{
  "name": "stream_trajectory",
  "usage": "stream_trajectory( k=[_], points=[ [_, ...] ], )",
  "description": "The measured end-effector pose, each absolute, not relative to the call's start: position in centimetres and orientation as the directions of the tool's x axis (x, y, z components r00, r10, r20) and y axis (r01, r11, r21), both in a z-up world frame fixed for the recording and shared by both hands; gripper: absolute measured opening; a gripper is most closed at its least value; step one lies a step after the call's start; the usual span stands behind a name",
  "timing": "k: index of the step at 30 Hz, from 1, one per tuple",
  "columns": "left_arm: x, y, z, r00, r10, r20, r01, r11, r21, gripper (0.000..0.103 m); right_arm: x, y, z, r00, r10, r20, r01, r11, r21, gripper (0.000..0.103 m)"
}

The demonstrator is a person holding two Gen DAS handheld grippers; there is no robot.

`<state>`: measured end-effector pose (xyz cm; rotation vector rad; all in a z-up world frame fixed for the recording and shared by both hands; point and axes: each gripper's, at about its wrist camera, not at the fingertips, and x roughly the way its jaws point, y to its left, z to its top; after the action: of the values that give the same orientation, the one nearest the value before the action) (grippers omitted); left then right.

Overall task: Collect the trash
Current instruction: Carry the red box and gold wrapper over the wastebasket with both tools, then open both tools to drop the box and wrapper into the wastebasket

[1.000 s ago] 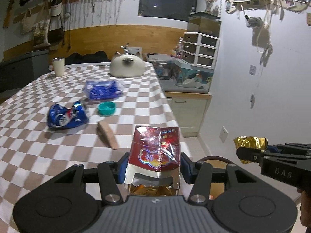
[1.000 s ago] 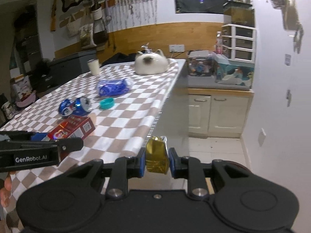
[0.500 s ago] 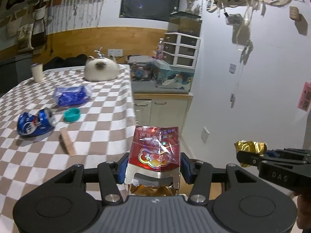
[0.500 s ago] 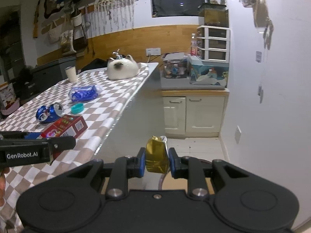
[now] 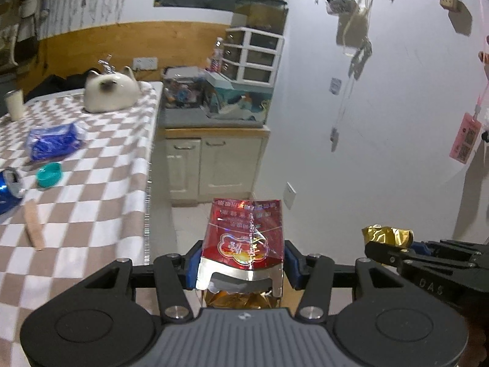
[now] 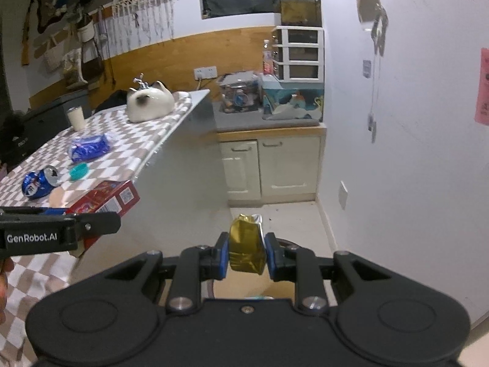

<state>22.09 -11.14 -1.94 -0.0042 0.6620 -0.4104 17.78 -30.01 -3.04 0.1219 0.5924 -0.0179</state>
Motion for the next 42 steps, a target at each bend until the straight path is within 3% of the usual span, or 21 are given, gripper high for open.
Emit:
stream_trajectory(
  k=[22, 32, 39, 42],
  points=[
    [34.8, -21.5, -10.5, 0.451, -0.426, -0.784, 0.472, 0.86, -0.196, 0.053, 26.1, -36.3, -11.2, 0.687, -0.009, -0.727, 0.189, 0.968, 0.166, 0.025],
    [40.4, -22.4, -17.3, 0.31, -0.397, -0.864, 0.417, 0.873, -0.252, 0.053, 30.2, -37.1, -16.6, 0.579, 0.028, -0.815, 0.214, 0.959, 0.185, 0.025],
    [42.6, -21.4, -20.1, 0.264, -0.419, -0.869, 0.367, 0.876, -0.311, 0.054, 32.6, -36.6, -20.0, 0.518, 0.051, -0.854, 0.226, 0.955, 0.194, 0.025],
    [43.1, -21.6, -20.8, 0.28, -0.382, -0.881, 0.354, 0.894, -0.275, 0.06, 33.2, -36.3, -21.2, 0.499, 0.067, -0.864, 0.223, 0.954, 0.202, 0.025]
  ],
)
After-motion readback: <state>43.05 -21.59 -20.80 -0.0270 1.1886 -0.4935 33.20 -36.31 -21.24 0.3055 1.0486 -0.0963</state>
